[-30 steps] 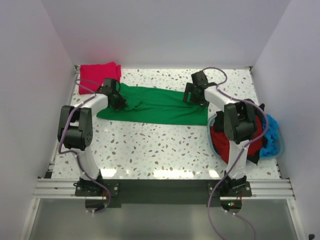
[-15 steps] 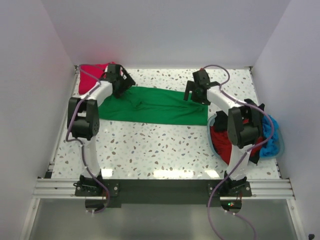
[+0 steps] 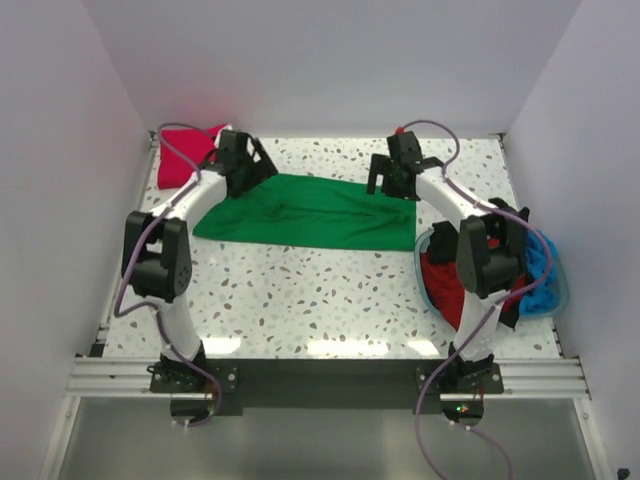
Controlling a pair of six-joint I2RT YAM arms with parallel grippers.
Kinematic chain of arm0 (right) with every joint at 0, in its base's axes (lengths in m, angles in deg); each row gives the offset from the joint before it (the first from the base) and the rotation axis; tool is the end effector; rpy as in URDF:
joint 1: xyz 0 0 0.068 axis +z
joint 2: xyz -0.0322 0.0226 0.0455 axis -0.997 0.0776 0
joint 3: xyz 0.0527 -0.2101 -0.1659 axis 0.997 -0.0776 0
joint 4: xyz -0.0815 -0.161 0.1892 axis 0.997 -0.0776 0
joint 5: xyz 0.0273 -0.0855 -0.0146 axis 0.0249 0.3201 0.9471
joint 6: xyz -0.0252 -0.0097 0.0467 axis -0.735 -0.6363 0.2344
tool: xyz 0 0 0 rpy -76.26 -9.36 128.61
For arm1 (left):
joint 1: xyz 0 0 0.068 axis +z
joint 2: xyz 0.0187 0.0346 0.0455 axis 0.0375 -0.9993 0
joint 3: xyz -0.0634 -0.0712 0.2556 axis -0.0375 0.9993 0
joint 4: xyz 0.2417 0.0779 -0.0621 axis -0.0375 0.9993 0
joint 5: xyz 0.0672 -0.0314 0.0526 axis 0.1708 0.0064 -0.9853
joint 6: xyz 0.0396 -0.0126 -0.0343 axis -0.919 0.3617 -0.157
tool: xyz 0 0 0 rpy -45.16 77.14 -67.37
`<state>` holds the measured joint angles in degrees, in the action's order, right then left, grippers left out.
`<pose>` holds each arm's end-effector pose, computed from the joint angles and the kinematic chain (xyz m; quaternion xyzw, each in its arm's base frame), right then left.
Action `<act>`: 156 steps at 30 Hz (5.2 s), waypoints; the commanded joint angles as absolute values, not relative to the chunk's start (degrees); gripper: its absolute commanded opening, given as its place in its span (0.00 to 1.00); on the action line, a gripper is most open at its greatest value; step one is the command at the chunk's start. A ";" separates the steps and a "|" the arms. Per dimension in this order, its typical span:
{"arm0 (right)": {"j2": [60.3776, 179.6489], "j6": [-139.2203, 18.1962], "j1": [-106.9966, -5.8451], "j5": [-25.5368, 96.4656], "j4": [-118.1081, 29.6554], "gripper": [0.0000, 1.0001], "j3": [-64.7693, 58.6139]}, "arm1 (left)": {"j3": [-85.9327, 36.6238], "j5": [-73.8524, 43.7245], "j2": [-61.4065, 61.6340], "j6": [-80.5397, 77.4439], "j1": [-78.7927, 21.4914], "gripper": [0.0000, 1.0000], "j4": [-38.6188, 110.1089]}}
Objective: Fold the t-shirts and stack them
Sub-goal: Fold the tshirt
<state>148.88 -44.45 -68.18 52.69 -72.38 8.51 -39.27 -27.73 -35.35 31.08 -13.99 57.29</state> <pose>0.4096 0.1218 0.2370 0.0727 0.9383 0.0391 0.3358 0.4327 -0.0879 0.2396 -0.2705 0.8776 -0.1540 0.3646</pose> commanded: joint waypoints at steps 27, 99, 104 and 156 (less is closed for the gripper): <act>132.81 -20.69 -40.30 51.46 -70.44 0.99 -29.92 | -57.14 -17.53 -60.25 20.29 -23.68 1.00 55.42; 132.62 -19.87 -23.85 55.67 -64.81 0.99 -31.96 | -44.92 -27.63 -53.66 12.54 -28.78 1.00 47.42; 133.86 -18.64 -22.79 57.94 -66.04 0.99 -29.23 | -51.78 -26.49 -57.10 11.40 -28.78 1.00 48.04; 114.70 -15.75 -24.20 64.91 -75.09 0.99 -27.19 | 17.72 -19.11 13.21 31.60 -31.85 1.00 57.72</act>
<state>120.12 -19.78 -24.16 65.32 -76.73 -25.00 15.92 -25.98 14.11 29.42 -29.83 64.77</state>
